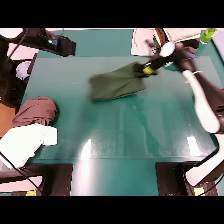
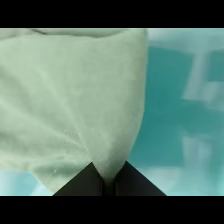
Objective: Fold the shirts.
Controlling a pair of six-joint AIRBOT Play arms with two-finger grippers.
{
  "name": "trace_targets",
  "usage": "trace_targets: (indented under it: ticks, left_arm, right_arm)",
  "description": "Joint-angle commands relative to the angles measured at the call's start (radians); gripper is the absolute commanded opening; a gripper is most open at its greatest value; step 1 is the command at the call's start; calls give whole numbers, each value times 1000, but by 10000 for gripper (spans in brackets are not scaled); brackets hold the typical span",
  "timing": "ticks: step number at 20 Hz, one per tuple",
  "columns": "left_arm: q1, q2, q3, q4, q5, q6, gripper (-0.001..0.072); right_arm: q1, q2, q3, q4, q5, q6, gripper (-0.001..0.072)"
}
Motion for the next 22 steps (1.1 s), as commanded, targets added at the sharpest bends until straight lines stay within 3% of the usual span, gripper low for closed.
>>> trace_targets:
  ticks: [1,6,10,15,22]
  left_arm:
    - [-67,0,0,6,21,18,27]
    - [-77,0,0,2,31,17,27]
    - [-77,0,0,-5,31,16,27]
    - [-77,0,0,-20,31,16,27]
    - [-77,0,0,-23,31,17,27]
  right_arm:
    - [-221,137,1,-172,101,-32,13]
    - [-573,227,1,-172,122,-39,13]
    - [-749,233,1,-171,136,-39,13]
    - [-820,233,23,-145,121,-38,13]
    - [-828,233,282,-144,170,-28,13]
